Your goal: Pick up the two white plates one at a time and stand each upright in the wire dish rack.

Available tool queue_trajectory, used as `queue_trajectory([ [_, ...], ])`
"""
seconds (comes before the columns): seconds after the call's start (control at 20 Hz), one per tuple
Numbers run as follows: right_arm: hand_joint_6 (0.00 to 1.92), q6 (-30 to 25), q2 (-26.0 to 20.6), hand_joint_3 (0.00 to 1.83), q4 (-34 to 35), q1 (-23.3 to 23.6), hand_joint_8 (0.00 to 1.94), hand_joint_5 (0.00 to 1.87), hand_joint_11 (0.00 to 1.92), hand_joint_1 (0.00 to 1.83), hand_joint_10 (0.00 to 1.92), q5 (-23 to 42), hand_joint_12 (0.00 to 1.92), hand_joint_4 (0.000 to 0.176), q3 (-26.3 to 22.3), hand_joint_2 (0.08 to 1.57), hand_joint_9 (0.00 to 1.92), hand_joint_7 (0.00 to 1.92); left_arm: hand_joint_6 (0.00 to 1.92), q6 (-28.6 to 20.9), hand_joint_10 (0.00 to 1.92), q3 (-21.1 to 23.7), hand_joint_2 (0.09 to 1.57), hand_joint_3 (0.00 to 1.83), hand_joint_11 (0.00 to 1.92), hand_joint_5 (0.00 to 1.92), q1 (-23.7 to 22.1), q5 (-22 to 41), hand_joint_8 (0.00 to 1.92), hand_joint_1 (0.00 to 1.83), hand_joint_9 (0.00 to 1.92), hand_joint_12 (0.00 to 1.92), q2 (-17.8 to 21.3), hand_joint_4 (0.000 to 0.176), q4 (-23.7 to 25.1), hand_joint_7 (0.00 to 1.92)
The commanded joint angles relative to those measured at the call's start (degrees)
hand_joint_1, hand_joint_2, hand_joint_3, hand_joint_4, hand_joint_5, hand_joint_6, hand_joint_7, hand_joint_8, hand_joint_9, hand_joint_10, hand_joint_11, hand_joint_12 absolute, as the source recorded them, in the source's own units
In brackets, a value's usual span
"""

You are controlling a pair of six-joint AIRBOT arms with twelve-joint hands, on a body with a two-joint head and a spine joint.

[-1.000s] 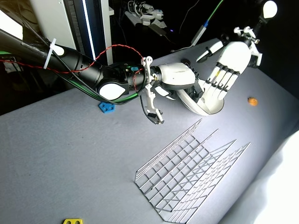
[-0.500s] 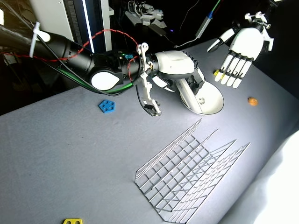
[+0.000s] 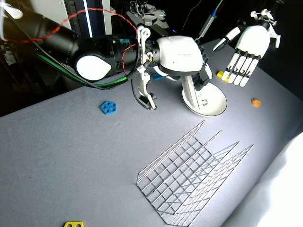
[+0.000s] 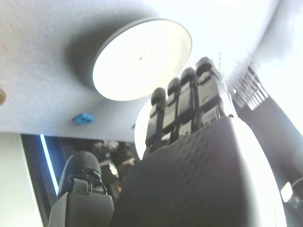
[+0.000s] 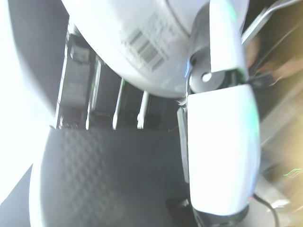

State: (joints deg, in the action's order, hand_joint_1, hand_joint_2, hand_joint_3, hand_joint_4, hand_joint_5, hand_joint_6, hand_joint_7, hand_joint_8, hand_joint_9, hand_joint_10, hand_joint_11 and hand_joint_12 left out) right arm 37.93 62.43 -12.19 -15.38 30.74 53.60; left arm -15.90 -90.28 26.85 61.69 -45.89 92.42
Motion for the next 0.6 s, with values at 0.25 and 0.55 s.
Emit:
queue_trajectory([
  [0.25,0.92,-13.2,-4.5,0.00,0.9,7.2,0.72,1.03,0.81,1.24,0.00,1.7,0.88,0.023,-0.2,1.07,1.23,1.14,0.01,0.1,0.01,-0.5,1.12,0.00,0.02,0.12,-0.3,0.9,0.02,0.00,0.04,0.01,0.6,0.000,-3.9,0.07],
  [0.55,0.91,-35.4,-7.4,0.00,-7.2,13.6,0.69,1.04,0.82,1.24,0.01,-3.8,0.88,0.023,2.9,1.07,1.23,1.15,0.00,0.1,0.00,-0.3,1.13,0.00,0.00,0.07,-0.7,0.9,0.00,0.00,0.01,0.00,0.2,0.000,-3.9,0.03],
])
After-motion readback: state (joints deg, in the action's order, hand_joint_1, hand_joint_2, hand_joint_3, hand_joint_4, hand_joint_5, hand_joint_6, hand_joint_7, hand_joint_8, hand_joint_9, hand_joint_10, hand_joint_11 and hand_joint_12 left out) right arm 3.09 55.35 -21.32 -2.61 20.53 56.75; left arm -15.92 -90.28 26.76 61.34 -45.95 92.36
